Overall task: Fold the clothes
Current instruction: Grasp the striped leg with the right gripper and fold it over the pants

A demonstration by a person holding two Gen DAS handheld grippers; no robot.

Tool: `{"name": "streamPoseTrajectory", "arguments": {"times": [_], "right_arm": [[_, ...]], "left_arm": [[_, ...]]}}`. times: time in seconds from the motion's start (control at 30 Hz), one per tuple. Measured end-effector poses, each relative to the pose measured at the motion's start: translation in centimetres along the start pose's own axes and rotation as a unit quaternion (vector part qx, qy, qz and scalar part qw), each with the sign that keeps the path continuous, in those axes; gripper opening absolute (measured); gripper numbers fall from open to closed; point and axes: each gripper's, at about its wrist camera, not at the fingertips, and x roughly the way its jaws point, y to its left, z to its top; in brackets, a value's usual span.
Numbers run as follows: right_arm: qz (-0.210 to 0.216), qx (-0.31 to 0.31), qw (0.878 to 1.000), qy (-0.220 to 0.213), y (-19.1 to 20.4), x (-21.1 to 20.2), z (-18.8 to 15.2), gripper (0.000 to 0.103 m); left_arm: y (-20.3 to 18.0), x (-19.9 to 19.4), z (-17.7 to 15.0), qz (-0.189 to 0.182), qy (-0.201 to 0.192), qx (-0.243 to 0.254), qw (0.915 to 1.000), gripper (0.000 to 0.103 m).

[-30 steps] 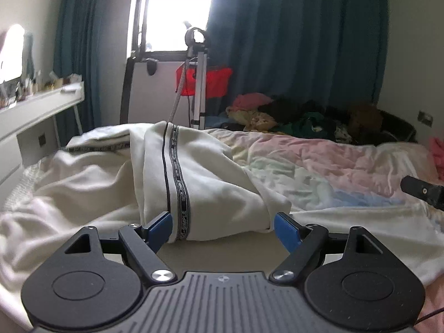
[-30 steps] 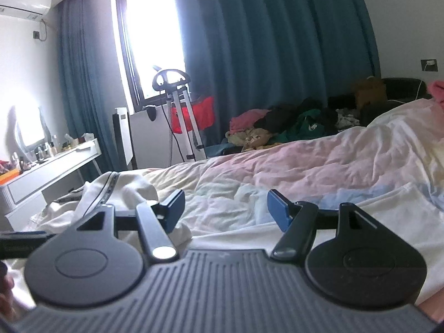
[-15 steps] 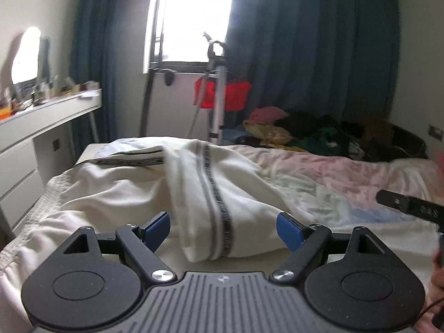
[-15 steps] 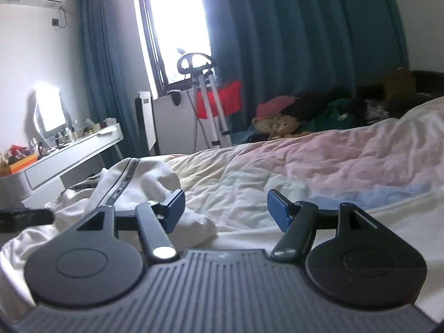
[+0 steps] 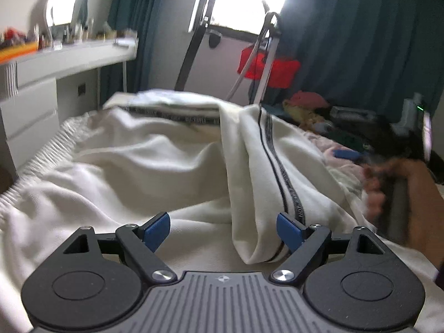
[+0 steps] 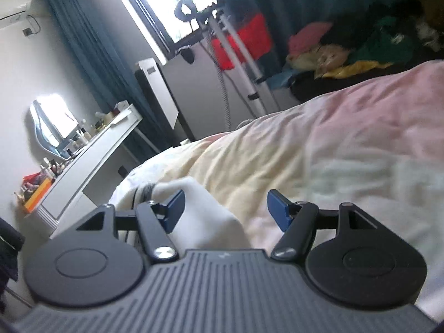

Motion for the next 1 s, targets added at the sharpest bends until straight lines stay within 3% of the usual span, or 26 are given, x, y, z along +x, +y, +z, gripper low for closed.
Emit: {"name": "streamPoseTrajectory", "arguments": {"times": [0.1, 0.17, 0.2, 0.23, 0.37, 0.47, 0.57, 0.7, 0.83, 0.97, 1.0], "right_arm": [[0.015, 0.008, 0.998, 0.061, 1.1, 4.7, 0.1, 0.069], [-0.014, -0.033, 0.995, 0.090, 2.5, 6.8, -1.0, 0.061], [-0.036, -0.062, 0.993, 0.090, 3.4, 7.3, -1.6, 0.030], [-0.039, -0.086, 0.992, 0.081, 4.3, 7.2, -2.1, 0.008], [-0.034, -0.110, 0.993, 0.026, 5.5, 4.2, -2.3, 0.006], [-0.026, -0.081, 0.995, -0.051, 5.0, -0.3, -1.0, 0.006], [-0.044, -0.073, 0.988, -0.130, 3.7, -5.7, 0.7, 0.006], [-0.112, -0.069, 0.963, -0.235, 1.4, -12.5, 3.1, 0.006], [-0.270, -0.080, 0.894, -0.349, -1.8, -18.1, 5.8, 0.006], [-0.381, -0.054, 0.865, -0.322, -7.5, -18.3, 7.7, 0.010], [-0.391, -0.046, 0.871, -0.294, -9.1, -17.7, 7.9, 0.010]], "left_arm": [[0.4, 1.7, -0.1, 0.007, 0.011, -0.001, 0.9999, 0.085], [0.2, 2.5, -0.2, 0.014, 0.011, 0.013, 0.9998, 0.085], [0.1, 2.8, -0.3, 0.016, 0.011, 0.018, 0.9996, 0.085], [0.1, 3.1, -0.4, 0.016, 0.012, 0.023, 0.9996, 0.085], [-0.2, 2.9, -0.7, -0.010, 0.019, 0.019, 0.9996, 0.085], [-0.8, 2.0, -0.8, -0.014, 0.006, 0.032, 0.9994, 0.085], [-1.0, 1.2, -0.9, -0.021, -0.001, 0.033, 0.9992, 0.085], [-1.1, 0.3, -1.1, -0.033, -0.006, 0.021, 0.9992, 0.085], [-1.4, -0.3, -1.3, -0.037, -0.007, 0.011, 0.9992, 0.085], [-2.0, 0.2, -1.5, -0.039, -0.001, 0.014, 0.9992, 0.085], [-2.2, 0.5, -1.6, -0.038, 0.002, 0.017, 0.9991, 0.085]]}}
